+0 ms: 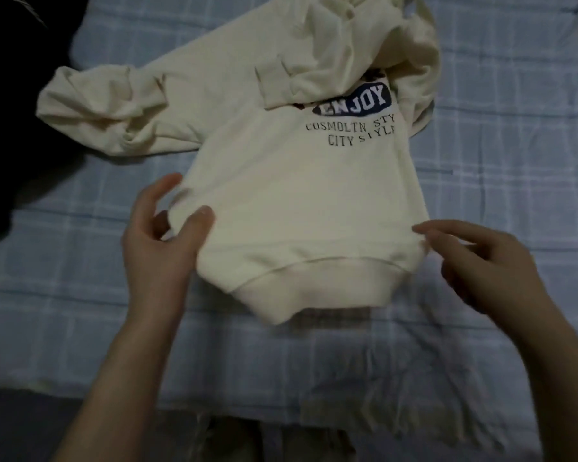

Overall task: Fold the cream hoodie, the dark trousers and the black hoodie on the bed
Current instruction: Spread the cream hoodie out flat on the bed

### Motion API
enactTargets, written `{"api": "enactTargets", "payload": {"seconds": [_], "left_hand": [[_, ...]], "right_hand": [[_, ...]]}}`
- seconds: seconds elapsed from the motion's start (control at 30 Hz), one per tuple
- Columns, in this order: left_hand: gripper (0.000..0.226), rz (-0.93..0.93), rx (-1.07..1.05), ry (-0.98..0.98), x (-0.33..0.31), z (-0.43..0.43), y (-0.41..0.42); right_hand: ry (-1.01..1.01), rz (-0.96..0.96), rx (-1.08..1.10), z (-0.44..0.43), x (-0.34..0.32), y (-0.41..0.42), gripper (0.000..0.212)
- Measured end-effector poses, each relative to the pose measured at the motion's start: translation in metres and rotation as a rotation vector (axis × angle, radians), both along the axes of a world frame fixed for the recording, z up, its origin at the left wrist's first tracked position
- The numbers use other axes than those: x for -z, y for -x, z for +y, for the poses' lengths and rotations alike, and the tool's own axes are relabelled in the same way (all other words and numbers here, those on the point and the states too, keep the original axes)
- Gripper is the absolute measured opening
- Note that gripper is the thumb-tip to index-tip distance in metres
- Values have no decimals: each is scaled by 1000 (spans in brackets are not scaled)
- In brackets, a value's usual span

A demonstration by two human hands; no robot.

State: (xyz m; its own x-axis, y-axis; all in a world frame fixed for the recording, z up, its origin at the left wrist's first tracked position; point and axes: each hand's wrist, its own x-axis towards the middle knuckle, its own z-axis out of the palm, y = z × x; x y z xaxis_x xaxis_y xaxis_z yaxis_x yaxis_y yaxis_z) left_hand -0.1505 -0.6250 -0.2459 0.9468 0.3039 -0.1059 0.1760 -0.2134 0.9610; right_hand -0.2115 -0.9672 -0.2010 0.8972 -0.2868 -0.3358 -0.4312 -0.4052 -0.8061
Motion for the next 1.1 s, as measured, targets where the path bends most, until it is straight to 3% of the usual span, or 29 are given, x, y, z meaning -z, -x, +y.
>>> {"api": "enactTargets", "payload": {"seconds": [0.1,0.2,0.3,0.37,0.5,0.57,0.67,0.8,0.87,1.0,1.1], "left_hand": [[65,206,136,-165,16,27,1],[77,409,271,-19,47,27,14],[79,289,386,-6,66,28,29],[81,239,438,34,68,22,35],[91,182,542,32,61,-6,45],[77,166,538,61,54,-13,42],[62,193,534,84,37,10,33],[69,263,556,56,29,78,34],[76,313,590,-66,40,95,41],[74,277,595,-290,68,95,57],[69,163,551,-286,77,94,59]], "right_hand": [[81,87,-69,25,13,4,31],[206,140,-45,58,57,15,50],[258,85,271,70,84,23,60],[286,111,363,67,89,30,67],[68,-62,306,69,81,32,69],[-22,-125,291,74,75,30,66],[80,-105,195,73,57,31,63],[315,-27,66,60,23,58,66],[416,69,-20,77,34,77,71],[360,302,-49,119,77,101,78],[431,107,106,118,90,104,64]]}}
